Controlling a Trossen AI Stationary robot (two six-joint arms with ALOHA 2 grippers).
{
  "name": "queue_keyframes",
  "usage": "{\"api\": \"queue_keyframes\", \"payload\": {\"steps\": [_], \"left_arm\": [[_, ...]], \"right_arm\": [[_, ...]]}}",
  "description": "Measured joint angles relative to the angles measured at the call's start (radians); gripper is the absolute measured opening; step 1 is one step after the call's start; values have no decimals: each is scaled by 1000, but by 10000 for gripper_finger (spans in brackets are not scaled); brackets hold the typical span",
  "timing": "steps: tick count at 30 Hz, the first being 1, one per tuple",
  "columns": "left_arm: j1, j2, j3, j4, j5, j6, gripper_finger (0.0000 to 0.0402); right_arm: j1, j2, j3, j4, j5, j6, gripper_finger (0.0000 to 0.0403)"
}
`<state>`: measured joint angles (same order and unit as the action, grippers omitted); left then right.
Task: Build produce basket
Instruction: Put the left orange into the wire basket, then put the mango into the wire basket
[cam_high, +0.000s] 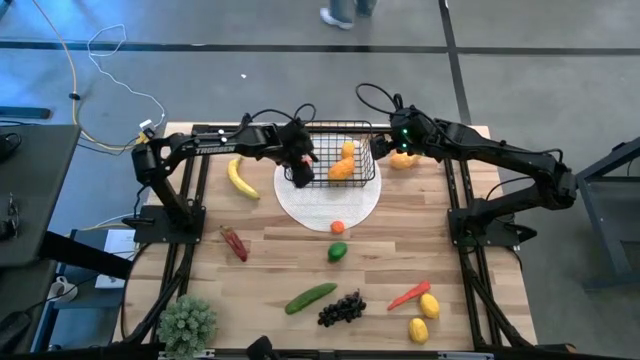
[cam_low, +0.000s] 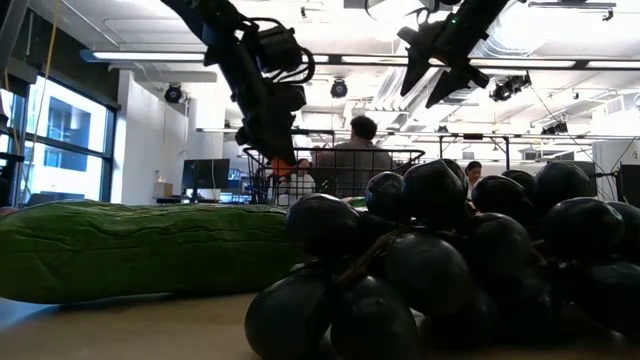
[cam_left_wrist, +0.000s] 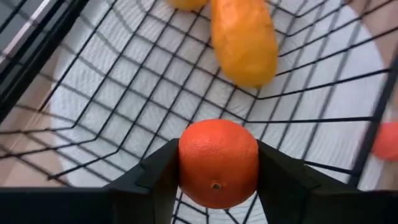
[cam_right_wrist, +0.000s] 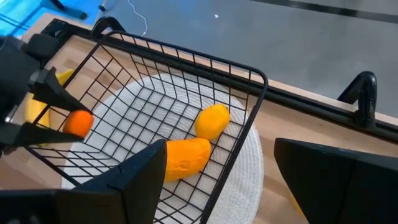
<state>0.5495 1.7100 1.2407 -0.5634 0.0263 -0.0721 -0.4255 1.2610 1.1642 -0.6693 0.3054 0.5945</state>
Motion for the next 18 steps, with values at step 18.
{"api": "queue_keyframes", "payload": {"steps": [18], "left_arm": [[13,-39,0,-14,-6,51,237]], "right_arm": [[-65,0,0,0,51,-46,277]]}}
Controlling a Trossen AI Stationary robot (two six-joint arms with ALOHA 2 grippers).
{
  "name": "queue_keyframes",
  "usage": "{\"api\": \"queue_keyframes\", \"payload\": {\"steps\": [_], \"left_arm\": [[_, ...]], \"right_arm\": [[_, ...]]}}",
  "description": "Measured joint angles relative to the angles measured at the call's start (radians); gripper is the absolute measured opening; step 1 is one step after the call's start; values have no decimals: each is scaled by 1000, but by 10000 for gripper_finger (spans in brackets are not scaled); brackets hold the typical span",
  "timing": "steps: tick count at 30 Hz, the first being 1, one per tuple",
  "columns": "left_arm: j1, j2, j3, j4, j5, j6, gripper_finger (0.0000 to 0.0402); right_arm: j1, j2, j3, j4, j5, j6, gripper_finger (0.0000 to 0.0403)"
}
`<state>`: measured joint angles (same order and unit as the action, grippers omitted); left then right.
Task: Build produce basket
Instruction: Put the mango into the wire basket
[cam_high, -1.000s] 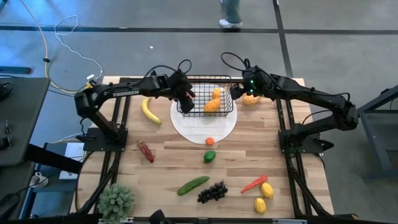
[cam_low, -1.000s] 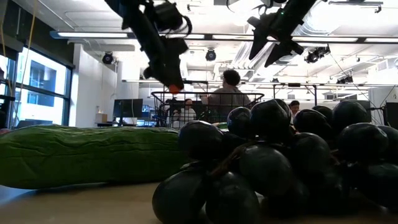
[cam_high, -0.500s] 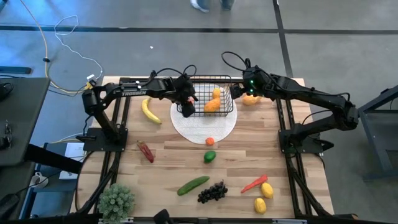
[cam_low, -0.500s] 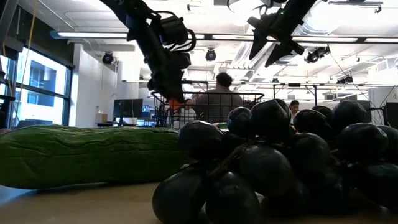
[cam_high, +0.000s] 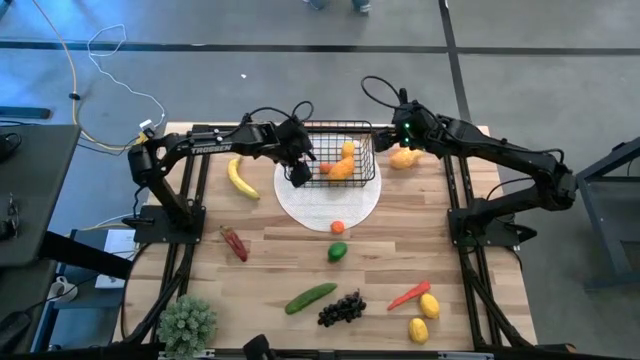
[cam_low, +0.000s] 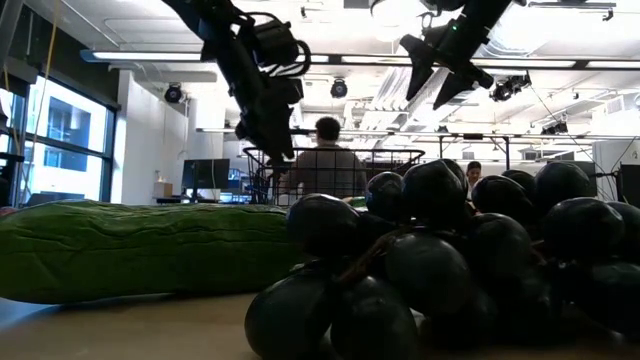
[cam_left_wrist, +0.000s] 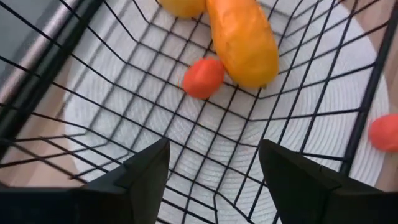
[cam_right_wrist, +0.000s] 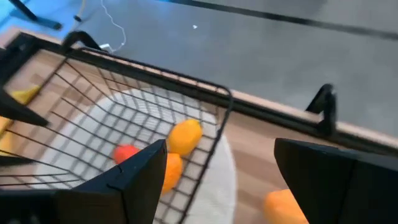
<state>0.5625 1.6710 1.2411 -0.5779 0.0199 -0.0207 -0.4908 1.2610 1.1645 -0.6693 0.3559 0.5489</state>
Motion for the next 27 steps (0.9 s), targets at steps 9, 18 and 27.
{"api": "queue_keyframes", "payload": {"steps": [9,18,27], "left_arm": [[41,-92,0,3,-1,36,239],[75,-147,1,0,-1,35,239],[75,-153,1,-2,2,-15,239]], "right_arm": [[-120,0,0,0,-77,-182,277],[-181,2,0,-36,-173,-303,277],[-263,2,0,-162,-236,-657,278]]}}
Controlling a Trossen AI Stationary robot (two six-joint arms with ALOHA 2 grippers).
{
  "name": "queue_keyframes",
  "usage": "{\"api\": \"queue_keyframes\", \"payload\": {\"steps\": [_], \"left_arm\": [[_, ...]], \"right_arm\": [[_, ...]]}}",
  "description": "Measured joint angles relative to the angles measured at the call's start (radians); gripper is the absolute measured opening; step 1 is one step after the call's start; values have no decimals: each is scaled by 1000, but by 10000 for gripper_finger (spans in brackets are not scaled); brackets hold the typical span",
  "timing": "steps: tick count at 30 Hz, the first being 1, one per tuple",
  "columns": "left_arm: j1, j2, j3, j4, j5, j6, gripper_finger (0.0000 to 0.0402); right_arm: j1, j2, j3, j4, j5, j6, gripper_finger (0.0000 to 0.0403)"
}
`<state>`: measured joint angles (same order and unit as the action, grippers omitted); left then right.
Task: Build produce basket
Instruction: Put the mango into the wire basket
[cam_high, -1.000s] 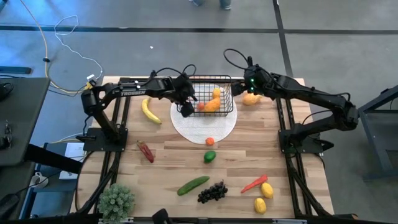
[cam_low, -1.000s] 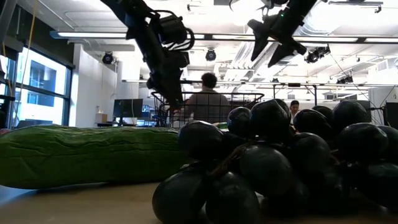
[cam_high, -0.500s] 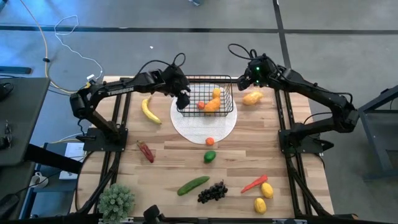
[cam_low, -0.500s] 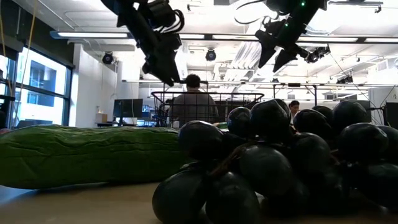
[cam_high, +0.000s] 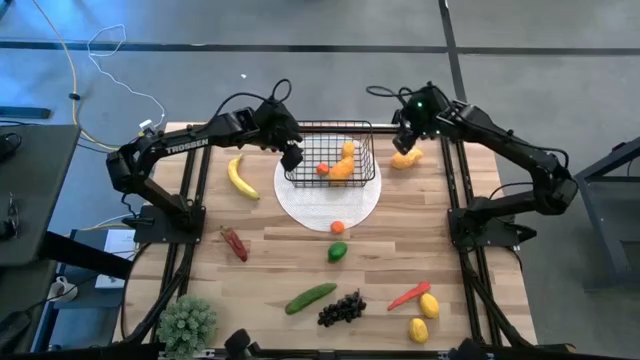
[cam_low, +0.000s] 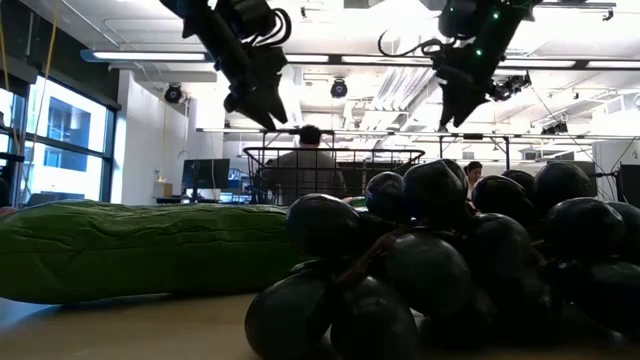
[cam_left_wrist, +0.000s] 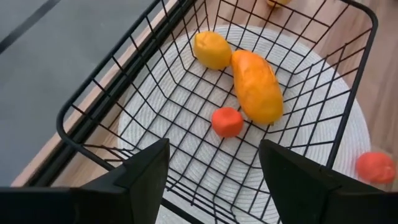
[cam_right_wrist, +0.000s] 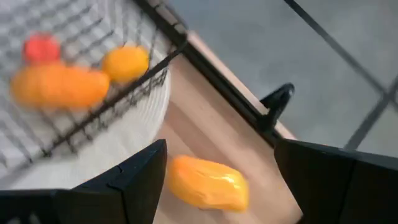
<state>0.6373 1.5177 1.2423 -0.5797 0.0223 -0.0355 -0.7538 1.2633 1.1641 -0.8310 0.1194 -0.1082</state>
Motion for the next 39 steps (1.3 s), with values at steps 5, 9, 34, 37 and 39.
{"api": "queue_keyframes", "payload": {"steps": [5,9,34,37,39], "left_arm": [[0,0,0,0,0,-50,239],[0,0,0,0,0,-75,239],[-3,0,0,0,-4,-118,239],[-3,0,0,0,-3,-119,239],[-3,0,0,0,-3,-122,239]], "right_arm": [[-20,0,0,-35,-86,-294,278],[-34,0,0,-99,-86,-487,278],[-29,0,0,-84,-111,-363,286],[-34,0,0,-109,-84,-378,305],[-42,0,0,-128,-49,-398,320]]}}
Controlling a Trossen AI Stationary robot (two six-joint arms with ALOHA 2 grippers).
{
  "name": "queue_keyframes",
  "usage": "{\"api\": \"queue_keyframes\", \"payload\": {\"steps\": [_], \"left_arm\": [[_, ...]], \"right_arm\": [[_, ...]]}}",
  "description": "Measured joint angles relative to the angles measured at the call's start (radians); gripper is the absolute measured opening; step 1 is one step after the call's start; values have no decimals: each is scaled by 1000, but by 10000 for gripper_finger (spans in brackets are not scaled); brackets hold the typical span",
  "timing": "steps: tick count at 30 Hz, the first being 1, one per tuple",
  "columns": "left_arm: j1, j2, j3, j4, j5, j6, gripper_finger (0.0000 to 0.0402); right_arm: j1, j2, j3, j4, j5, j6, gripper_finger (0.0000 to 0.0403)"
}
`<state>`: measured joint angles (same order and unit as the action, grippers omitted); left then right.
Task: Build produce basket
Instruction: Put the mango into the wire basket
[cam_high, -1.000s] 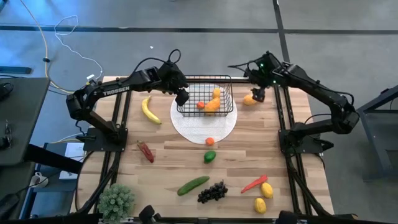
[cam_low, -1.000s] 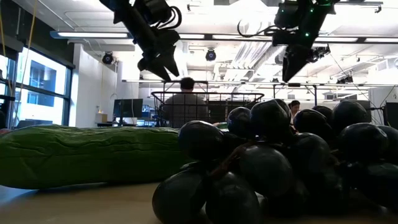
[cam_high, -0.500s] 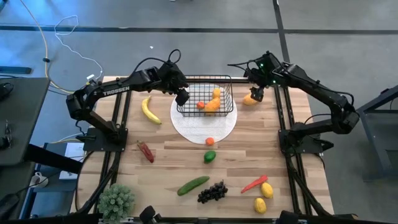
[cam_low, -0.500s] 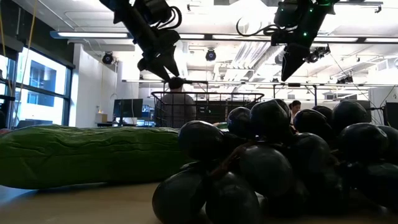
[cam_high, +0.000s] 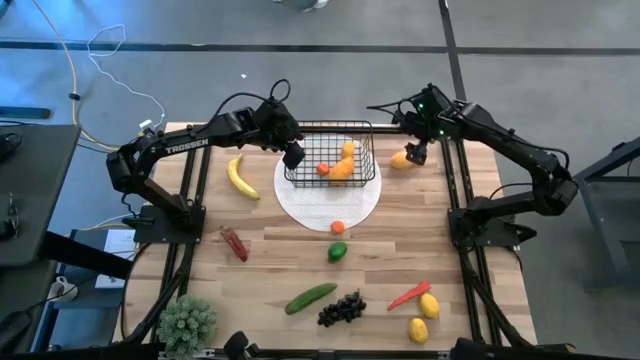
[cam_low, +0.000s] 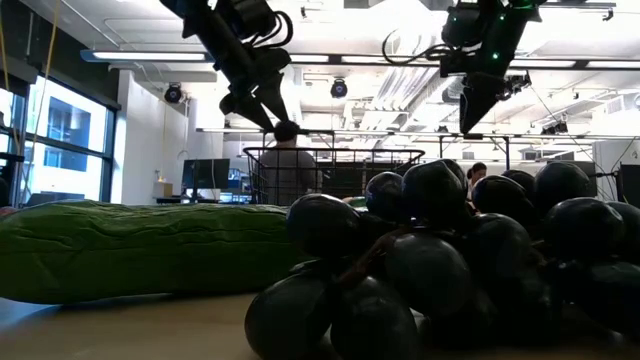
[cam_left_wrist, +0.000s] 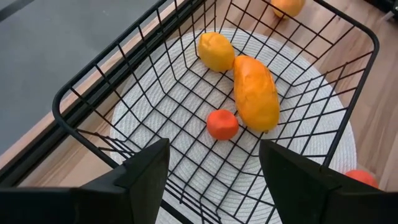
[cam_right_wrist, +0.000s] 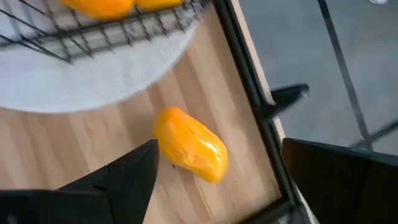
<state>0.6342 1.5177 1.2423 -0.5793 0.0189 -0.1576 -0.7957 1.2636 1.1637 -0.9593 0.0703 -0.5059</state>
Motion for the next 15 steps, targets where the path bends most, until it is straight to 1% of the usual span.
{"api": "queue_keyframes", "payload": {"steps": [4,8,13,15], "left_arm": [[0,0,0,0,0,0,239],[0,0,0,0,0,0,239],[0,0,0,0,0,1,239],[0,0,0,0,0,3,239]], "right_arm": [[-32,0,0,-2,3,-15,350],[-56,0,0,-2,0,-48,360],[-57,0,0,-9,20,75,360],[-58,0,-1,0,26,84,360]]}}
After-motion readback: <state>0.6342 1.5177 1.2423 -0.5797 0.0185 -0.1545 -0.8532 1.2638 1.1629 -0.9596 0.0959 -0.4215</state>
